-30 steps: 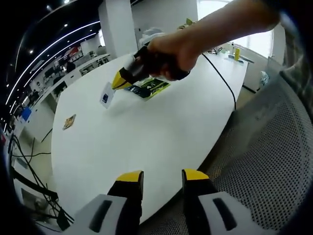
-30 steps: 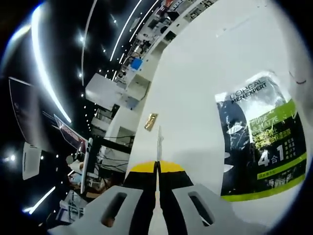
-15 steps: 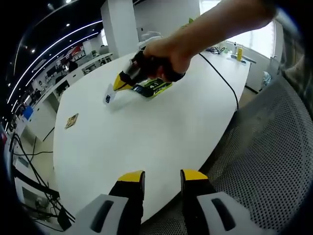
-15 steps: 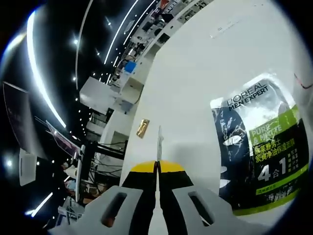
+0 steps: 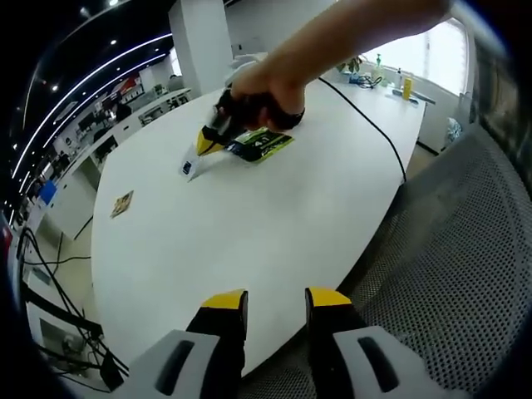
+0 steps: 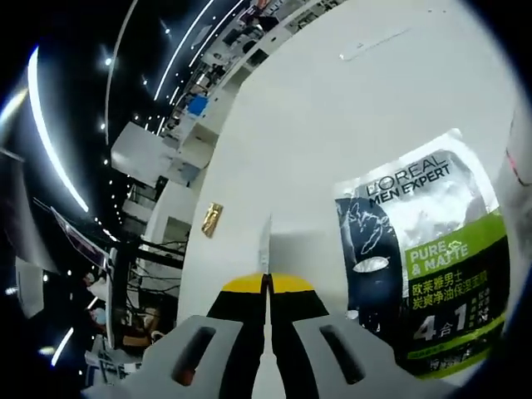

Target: Arrange the skincare products in the storage area until every visible bottle or jar stands upright without overlapping.

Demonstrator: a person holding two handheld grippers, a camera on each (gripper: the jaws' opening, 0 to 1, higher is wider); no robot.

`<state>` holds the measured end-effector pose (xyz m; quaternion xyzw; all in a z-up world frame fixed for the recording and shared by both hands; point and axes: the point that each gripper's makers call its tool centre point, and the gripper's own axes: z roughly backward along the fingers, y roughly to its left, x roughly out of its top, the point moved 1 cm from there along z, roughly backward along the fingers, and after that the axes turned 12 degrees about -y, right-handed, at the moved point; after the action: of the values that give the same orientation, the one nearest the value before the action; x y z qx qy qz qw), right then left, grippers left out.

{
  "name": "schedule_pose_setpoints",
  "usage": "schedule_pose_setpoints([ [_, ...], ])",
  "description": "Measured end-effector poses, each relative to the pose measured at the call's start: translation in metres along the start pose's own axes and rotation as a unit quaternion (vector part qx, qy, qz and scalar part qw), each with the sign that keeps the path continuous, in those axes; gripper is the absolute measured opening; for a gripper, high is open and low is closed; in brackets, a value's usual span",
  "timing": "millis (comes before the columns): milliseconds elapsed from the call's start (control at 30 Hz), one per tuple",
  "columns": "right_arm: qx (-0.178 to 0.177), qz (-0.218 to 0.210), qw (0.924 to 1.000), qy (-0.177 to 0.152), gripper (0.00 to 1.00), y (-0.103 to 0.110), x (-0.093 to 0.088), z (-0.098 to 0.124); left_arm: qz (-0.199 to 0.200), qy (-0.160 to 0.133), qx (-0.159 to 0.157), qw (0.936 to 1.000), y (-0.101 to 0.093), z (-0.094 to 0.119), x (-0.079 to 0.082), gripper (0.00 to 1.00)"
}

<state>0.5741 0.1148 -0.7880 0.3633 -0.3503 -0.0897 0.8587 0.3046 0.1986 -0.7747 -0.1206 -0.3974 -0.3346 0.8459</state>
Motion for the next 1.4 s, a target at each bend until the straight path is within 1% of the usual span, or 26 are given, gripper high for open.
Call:
schedule_pose_setpoints([
  [33, -0.003, 0.011, 0.9999, 0.002, 0.0, -0.002, 0.001, 0.001, -0.001, 0.004, 0.0, 1.0, 0.0, 0.0, -0.002, 0.28],
  [67, -0.002, 0.012, 0.9999, 0.003, 0.0, -0.002, 0.001, 0.001, -0.002, 0.006, -0.001, 1.0, 0.0, 0.0, -0.002, 0.28],
  [133, -0.006, 0.012, 0.9999, 0.01, 0.0, -0.004, 0.0, 0.002, -0.002, 0.005, 0.0, 1.0, 0.0, 0.0, -0.002, 0.27],
  [200, -0.013, 0.023, 0.9996, 0.012, 0.0, -0.008, 0.001, 0.004, -0.002, 0.003, 0.0, 1.0, 0.0, 0.0, -0.001, 0.27],
  [367, -0.023, 0.021, 0.9991, 0.027, 0.01, -0.013, -0.003, 0.006, -0.005, 0.007, 0.003, 1.0, 0.002, 0.001, -0.002, 0.27],
  [433, -0.026, 0.024, 0.9989, 0.031, 0.01, -0.015, -0.005, 0.006, -0.008, 0.01, 0.004, 0.9999, 0.002, 0.001, -0.003, 0.27],
  [567, -0.031, 0.034, 0.9982, 0.038, 0.02, -0.019, -0.009, 0.008, -0.01, 0.009, 0.004, 0.9999, 0.002, 0.002, -0.003, 0.27],
  [700, -0.038, 0.044, 0.9976, 0.038, 0.03, -0.024, -0.008, 0.01, -0.011, 0.011, 0.005, 0.9999, 0.003, 0.002, -0.004, 0.27],
  [767, -0.037, 0.041, 0.9978, 0.037, 0.03, -0.023, -0.008, 0.01, -0.018, 0.019, 0.005, 0.9996, 0.003, 0.002, -0.006, 0.26],
  [833, -0.037, 0.049, 0.9975, 0.033, 0.04, -0.023, -0.006, 0.011, -0.022, 0.024, 0.006, 0.9995, 0.004, 0.002, -0.008, 0.26],
  [900, -0.037, 0.052, 0.9975, 0.03, 0.04, -0.023, -0.005, 0.011, -0.022, 0.022, 0.006, 0.9995, 0.004, 0.002, -0.008, 0.26],
  [967, -0.037, 0.054, 0.9974, 0.031, 0.05, -0.023, -0.005, 0.011, -0.022, 0.015, 0.004, 0.9996, 0.003, 0.002, -0.005, 0.26],
  [1033, -0.037, 0.059, 0.9971, 0.03, 0.05, -0.023, -0.006, 0.011, -0.024, 0.017, 0.004, 0.9996, 0.003, 0.002, -0.006, 0.26],
  [1267, -0.035, 0.091, 0.9949, 0.025, 0.1, -0.021, -0.004, 0.013, -0.028, 0.02, 0.004, 0.9994, 0.003, 0.002, -0.007, 0.26],
  [1400, -0.034, 0.109, 0.9932, 0.021, 0.1, -0.019, -0.003, 0.016, -0.029, 0.02, 0.004, 0.9994, 0.003, 0.002, -0.006, 0.26],
])
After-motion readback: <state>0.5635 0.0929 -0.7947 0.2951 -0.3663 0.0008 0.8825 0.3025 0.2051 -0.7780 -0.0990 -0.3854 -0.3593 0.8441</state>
